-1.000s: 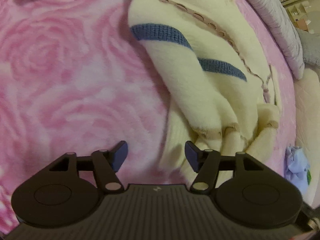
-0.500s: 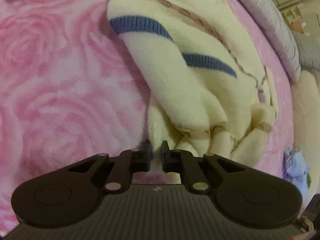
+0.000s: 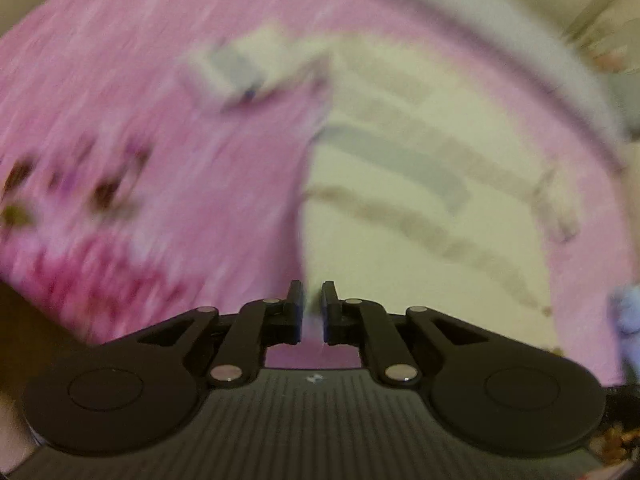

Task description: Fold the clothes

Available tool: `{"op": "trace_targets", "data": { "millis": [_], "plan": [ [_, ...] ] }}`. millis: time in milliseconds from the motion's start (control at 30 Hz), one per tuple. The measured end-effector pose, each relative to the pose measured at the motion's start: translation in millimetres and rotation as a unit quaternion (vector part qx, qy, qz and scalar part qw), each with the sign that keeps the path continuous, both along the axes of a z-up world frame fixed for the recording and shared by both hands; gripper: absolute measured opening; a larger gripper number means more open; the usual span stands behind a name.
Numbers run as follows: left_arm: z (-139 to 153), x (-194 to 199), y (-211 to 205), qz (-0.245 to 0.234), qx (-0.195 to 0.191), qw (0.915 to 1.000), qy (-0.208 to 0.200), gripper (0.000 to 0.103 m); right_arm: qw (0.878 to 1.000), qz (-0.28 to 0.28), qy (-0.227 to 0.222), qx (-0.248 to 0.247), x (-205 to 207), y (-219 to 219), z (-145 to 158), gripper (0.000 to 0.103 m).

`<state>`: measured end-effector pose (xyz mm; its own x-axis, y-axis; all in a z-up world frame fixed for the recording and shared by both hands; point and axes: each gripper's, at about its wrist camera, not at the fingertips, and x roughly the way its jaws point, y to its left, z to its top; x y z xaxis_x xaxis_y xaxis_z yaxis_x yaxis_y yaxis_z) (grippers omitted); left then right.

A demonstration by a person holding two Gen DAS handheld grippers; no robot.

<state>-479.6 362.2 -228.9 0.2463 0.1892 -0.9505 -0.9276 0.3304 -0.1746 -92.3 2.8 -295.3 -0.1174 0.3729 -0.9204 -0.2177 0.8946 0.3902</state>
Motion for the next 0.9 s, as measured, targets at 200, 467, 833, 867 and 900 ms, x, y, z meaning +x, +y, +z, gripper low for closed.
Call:
{"op": "trace_targets", "data": {
  "millis": [200,467,833,867,900],
  "plan": [
    [-34.3,-11.2,-8.0,0.021,-0.026,0.9994,0.004,0.037,1.0,0.013,-0.004,-0.01,-15.7,-3.3,-13.1,0.042],
    [-79.0,17.2,18.2,0.022,-0.055,0.998,-0.023,0.048,0.97,0.199,-0.141,-0.01,-51.0,57.9,-3.9,0.046],
    [-100.7,25.6,21.4,0.036,-0.076,0.9954,-0.045,0.051,0.904,0.309,-0.286,-0.077,-83.1,91.3,-26.0,0.045],
    [-99.0,24.9,20.6,0.031,-0.075,0.9958,-0.044,0.051,0.885,0.338,-0.308,-0.086,-90.4,93.2,-26.0,0.045],
    [-96.9,24.6,19.4,0.024,-0.072,0.9962,-0.042,0.05,0.864,0.368,-0.33,-0.094,-98.1,94.7,-26.2,0.045]
  ]
}}
